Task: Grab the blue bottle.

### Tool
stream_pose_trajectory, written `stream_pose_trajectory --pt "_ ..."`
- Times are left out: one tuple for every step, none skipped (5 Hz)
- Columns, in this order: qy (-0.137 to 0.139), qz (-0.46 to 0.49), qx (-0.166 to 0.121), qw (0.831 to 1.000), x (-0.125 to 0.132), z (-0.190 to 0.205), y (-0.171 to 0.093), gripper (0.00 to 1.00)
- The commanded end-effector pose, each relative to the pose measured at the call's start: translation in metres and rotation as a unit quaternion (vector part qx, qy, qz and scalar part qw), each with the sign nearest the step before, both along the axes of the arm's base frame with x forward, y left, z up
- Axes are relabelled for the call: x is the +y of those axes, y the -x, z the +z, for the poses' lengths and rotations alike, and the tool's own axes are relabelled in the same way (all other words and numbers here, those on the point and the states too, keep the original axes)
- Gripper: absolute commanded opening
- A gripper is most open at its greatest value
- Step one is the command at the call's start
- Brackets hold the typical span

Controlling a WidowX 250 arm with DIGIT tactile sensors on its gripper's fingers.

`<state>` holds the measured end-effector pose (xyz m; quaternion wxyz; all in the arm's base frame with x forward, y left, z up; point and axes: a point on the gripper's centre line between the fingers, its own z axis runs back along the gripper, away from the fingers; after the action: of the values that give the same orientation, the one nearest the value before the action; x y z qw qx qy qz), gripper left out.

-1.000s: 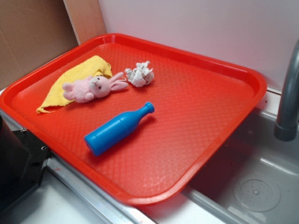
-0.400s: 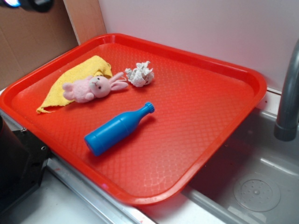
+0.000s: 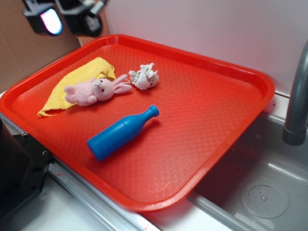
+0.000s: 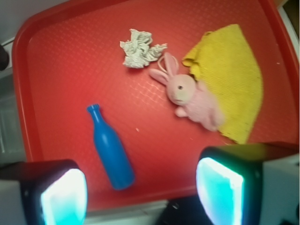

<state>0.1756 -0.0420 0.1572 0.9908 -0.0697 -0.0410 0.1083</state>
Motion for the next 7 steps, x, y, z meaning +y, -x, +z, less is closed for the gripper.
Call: stream_pose_trajectory --pt "-0.011 -0.007 -0.001 1.0 -0.032 -0.038 -0.013 1.0" --pt "-0.007 -0.012 0.009 1.0 -0.044 -0.063 -0.01 1.0" --pt "-0.013 -0.024 0.024 0.999 -0.053 -0.08 -0.008 1.0" --pt "-0.03 -0.031 0.042 0.998 -0.063 -0.102 0.003 1.0" --pt "-0.036 -0.038 0.057 0.997 -0.067 -0.117 0.013 1.0" --pt "-0.047 -0.038 0.065 0.996 -0.067 -0.127 0.013 1.0" --pt "-0.048 -0.026 0.068 0.996 -0.062 -0.13 0.013 0.28"
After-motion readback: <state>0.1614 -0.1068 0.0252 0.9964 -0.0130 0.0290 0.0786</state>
